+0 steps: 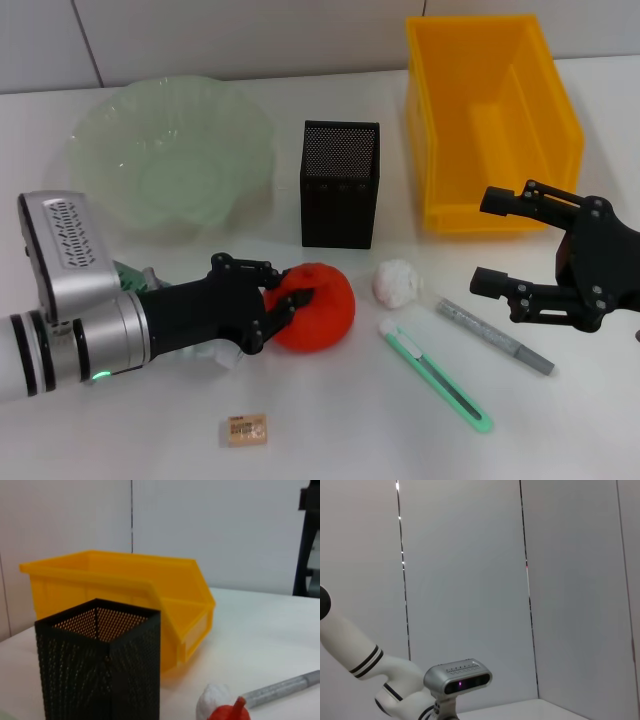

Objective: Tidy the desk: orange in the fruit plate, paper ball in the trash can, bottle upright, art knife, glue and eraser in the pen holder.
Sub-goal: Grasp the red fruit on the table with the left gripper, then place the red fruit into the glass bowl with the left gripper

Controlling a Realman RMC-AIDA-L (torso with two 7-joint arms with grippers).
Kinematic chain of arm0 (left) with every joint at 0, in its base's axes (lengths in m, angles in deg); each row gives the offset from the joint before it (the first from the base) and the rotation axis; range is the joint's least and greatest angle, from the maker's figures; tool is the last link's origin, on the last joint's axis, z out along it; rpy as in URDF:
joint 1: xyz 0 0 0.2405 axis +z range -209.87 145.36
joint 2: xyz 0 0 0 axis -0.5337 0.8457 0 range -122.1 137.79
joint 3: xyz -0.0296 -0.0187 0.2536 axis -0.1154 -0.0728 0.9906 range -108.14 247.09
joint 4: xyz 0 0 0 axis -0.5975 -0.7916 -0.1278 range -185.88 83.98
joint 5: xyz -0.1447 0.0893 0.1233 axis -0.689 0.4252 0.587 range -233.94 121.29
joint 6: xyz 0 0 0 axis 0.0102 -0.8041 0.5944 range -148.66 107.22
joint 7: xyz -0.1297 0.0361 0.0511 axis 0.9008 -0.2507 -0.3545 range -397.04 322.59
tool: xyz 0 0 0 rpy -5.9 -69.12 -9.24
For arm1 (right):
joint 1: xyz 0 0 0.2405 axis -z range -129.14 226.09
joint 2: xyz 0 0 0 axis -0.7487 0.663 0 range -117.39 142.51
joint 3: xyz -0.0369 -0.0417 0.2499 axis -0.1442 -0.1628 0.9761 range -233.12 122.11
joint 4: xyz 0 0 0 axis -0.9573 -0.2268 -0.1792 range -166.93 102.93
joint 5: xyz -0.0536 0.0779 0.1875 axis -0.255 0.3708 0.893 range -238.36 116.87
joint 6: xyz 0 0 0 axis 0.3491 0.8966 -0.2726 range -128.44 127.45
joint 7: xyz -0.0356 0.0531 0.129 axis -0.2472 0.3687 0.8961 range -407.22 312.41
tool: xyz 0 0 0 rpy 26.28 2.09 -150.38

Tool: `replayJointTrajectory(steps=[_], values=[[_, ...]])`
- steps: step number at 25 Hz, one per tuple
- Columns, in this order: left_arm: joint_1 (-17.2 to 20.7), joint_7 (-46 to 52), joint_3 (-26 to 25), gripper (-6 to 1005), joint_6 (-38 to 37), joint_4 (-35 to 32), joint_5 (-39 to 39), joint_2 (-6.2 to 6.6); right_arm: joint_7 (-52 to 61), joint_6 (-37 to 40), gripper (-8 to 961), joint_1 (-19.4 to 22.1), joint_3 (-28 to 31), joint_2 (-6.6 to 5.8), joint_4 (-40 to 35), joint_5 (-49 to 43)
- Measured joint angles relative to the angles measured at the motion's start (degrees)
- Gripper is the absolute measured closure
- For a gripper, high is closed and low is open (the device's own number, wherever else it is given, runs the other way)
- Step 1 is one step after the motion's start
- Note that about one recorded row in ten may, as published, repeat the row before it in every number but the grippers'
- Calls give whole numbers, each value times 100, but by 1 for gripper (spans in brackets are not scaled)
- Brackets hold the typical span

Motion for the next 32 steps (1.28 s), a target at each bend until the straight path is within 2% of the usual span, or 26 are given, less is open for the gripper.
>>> replayJointTrajectory(steps=[6, 9, 11, 14, 17, 18, 22, 23, 24, 26, 32], values=[[134, -1, -28, 839, -541, -164, -92, 6, -7, -10, 108, 4, 11, 0, 0, 10], [288, 32, -74, 848, -927, -391, -216, 14, -8, -3, 108, 10, 56, 0, 0, 16], [565, 154, -95, 854, -1416, -790, -529, 33, -9, 3, 108, 16, 73, 0, 1, 17], [783, 328, -96, 864, -1545, -1215, -1010, 44, -32, -3, 108, 22, 76, 0, 19, 18], [843, 382, -101, 873, -1196, -1371, -1646, 53, -115, -4, 109, 22, 78, 0, 73, 18], [843, 382, -101, 876, -1196, -1371, -1646, 53, -140, -4, 109, 22, 77, 0, 92, 18], [584, 381, -103, 930, -67, -1363, -2420, 46, -149, -8, 109, 1, 73, 0, 138, 18], [584, 381, -103, 933, -67, -1363, -2420, 46, -149, -8, 109, -17, 74, 0, 178, 18], [432, 353, -88, 936, 492, -1298, -2646, 29, -149, -8, 109, -17, 74, 0, 178, 18], [228, 307, -54, 943, 1096, -1177, -2815, 14, -152, -10, 109, -22, 73, 0, 186, 18], [103, 300, -100, 929, 1582, -978, -2988, 2, -157, -17, 109, -23, 67, -1, 195, 18]])
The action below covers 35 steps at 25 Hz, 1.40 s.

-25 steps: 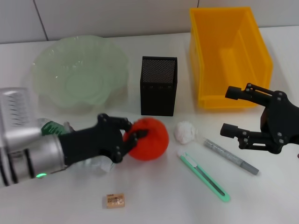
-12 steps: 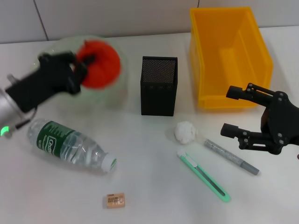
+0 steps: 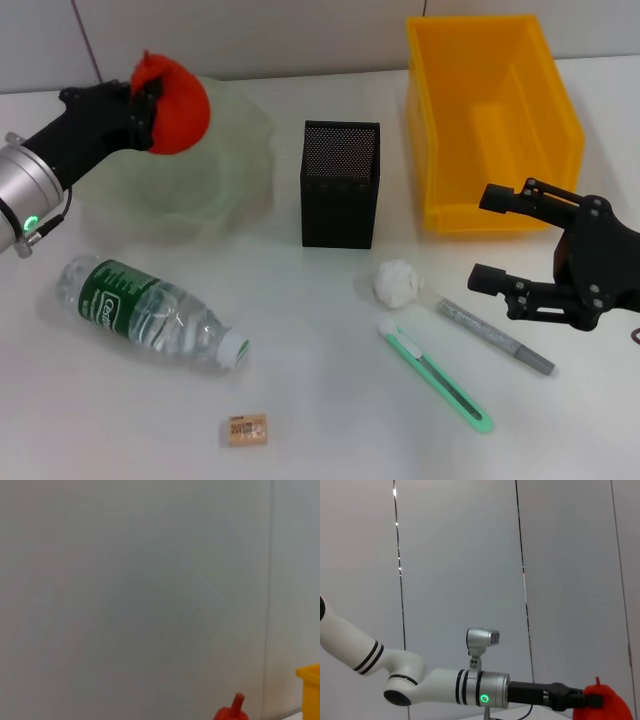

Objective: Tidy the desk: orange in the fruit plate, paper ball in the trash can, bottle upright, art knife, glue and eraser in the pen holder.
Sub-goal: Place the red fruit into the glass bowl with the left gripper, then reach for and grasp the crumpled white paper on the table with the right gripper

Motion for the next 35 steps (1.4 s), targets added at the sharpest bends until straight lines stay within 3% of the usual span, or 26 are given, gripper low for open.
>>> replayJointTrajectory(steps=[5, 15, 18, 24, 31, 35], values=[[105, -72, 94, 917, -122, 77, -342, -2, -1, -1, 109, 0, 3, 0, 1, 0], [354, -130, 162, 703, -741, 49, -348, 21, 1, -63, 108, 2, 3, 0, -2, -14], [381, -128, 166, 475, -786, 24, -352, 21, 37, -66, 108, -1, 3, -6, -2, -15], [746, -95, 646, 205, -1693, -170, -330, 76, 336, -162, 108, 10, 89, -25, -102, -12], [1572, -214, 1789, 144, -2364, -868, -76, 92, 1153, -150, 108, 32, 210, -29, -708, -19], [1590, -179, 1825, 145, -2515, -865, 350, 101, 1702, -146, 108, -4, 164, -25, -1116, -43]])
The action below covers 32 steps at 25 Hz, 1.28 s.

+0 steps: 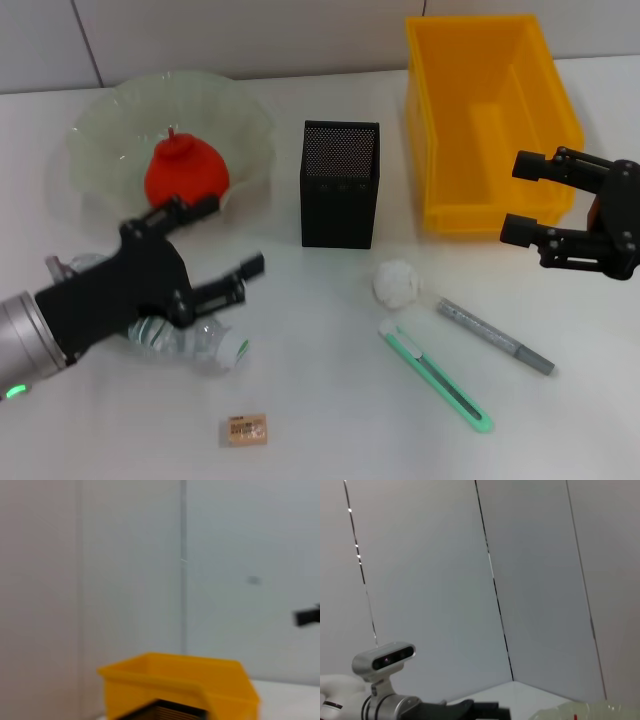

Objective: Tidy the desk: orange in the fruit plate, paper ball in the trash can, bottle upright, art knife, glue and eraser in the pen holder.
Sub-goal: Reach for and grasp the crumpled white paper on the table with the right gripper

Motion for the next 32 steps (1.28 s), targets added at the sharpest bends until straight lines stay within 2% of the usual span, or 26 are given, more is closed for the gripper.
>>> replayJointTrajectory(steps=[4, 8, 9, 10, 11, 13, 16, 17, 19, 23, 26, 27, 32], values=[[0, 108, 4, 147, -169, 7, 411, -3, 418, 68, 109, -2, -26, 8, -425, -26], [11, 123, -7, 150, -155, 32, 441, -21, 941, 88, 110, 7, -130, 9, -922, -156], [19, 123, -3, 151, -153, 33, 443, -22, 1279, 91, 110, 1, -266, 14, -1299, -355], [30, 122, 3, 152, -156, 34, 452, -22, 1279, 91, 110, 1, -266, 14, -1299, -355], [44, 121, 5, 152, -171, 36, 482, -16, 1812, 60, 110, -29, -505, 16, -1765, -632], [45, 121, 6, 152, -176, 36, 500, -12, 2103, 35, 111, -64, -611, 17, -1989, -764], [54, 121, 8, 152, -182, 37, 631, -6, 3503, 40, 112, -310, -1186, 7, -3074, -1540], [55, 121, 8, 152, -183, 38, 706, -5, 3503, 40, 112, -310, -1186, 7, -3074, -1540], [52, 121, 9, 152, -184, 37, 835, -6, 4136, 54, 113, -434, -1580, 3, -3611, -1886], [48, 130, 7, 152, -187, 32, 951, -7, 5767, 56, 115, -811, -2406, -6, -4566, -2720], [56, 137, -13, 152, -189, 30, 955, -7, 6854, 198, 117, -1246, -3023, -11, -4917, -3343], [56, 137, -13, 152, -189, 30, 955, -7, 6854, 198, 118, -1246, -3023, -11, -4917, -3343], [32, 186, 3, 153, -164, 35, 955, -7, 7506, -36, 121, -1427, -3782, 21, -4869, -3893]])
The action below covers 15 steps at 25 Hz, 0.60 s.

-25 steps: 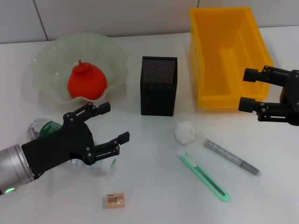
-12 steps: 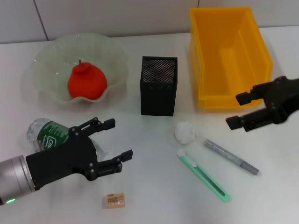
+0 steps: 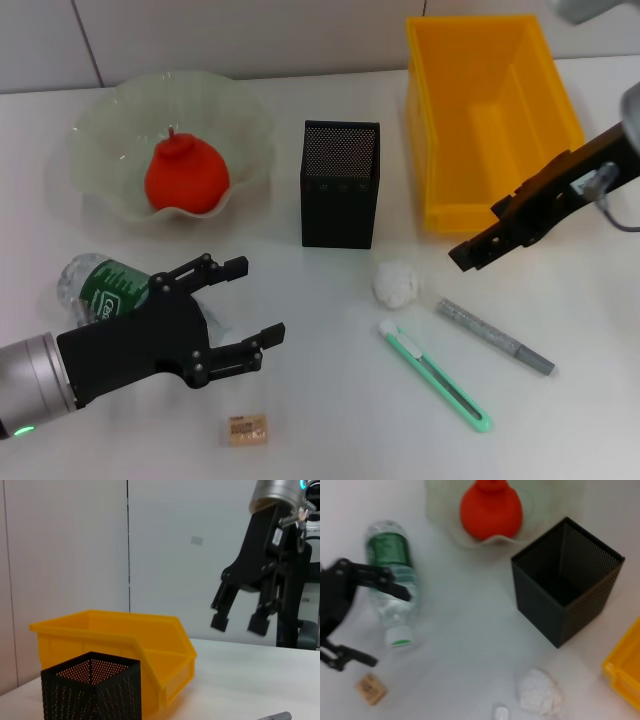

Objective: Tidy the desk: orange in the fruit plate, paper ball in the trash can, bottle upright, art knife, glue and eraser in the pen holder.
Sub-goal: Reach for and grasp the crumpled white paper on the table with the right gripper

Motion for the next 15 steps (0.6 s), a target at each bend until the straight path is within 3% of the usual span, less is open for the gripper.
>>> replayJointTrajectory(steps=[15], values=[[17, 5, -1, 153, 31, 2, -3, 0, 203, -1456, 131, -92, -1043, 13, 1357, -165]])
